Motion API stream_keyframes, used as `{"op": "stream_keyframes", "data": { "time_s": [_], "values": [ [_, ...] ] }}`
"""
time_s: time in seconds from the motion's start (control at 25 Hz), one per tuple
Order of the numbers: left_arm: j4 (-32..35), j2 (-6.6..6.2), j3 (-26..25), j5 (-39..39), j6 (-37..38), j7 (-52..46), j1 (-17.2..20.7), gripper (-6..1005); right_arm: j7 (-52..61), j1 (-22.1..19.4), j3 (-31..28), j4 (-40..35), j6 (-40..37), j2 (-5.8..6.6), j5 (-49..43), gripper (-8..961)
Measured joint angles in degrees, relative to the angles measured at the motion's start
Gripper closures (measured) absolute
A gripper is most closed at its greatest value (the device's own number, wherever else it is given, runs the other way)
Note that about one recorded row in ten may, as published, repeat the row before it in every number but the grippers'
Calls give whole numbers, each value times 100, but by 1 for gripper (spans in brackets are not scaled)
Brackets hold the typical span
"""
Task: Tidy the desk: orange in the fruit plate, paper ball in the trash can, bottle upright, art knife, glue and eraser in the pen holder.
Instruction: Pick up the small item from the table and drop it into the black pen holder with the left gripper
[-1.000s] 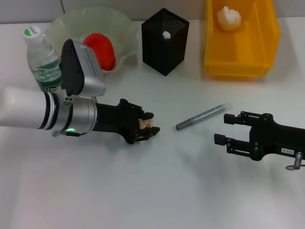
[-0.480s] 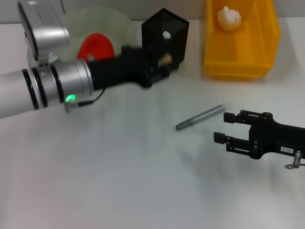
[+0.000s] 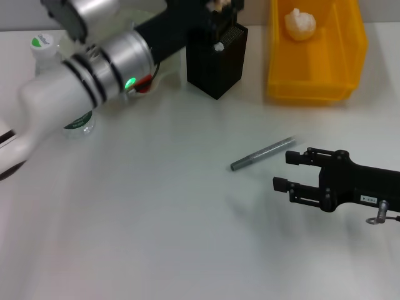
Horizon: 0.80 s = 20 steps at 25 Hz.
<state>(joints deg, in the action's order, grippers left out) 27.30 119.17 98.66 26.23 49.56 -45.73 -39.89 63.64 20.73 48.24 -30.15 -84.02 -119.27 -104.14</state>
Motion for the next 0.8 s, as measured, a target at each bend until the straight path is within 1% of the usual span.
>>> {"op": "stream_keyframes", "data": {
  "time_s": [0.04,0.08,0.32,0.64,0.8],
  "values": [
    [41,1,185,-393,-417,94,-117,615,0,3,6,0,0,-1,0,299],
    [61,1,226,-486,-560,107,-159,615,0,6,7,0,-2,-3,0,299],
    [126,0,285,-713,-1393,81,-414,614,-1,21,11,0,-14,-7,0,299],
    [139,1,288,-789,-1499,122,-473,614,-1,47,9,0,-43,-9,-1,299],
    [115,0,294,-797,-1516,125,-498,571,-1,58,9,0,-50,-9,-1,300]
  ]
}}
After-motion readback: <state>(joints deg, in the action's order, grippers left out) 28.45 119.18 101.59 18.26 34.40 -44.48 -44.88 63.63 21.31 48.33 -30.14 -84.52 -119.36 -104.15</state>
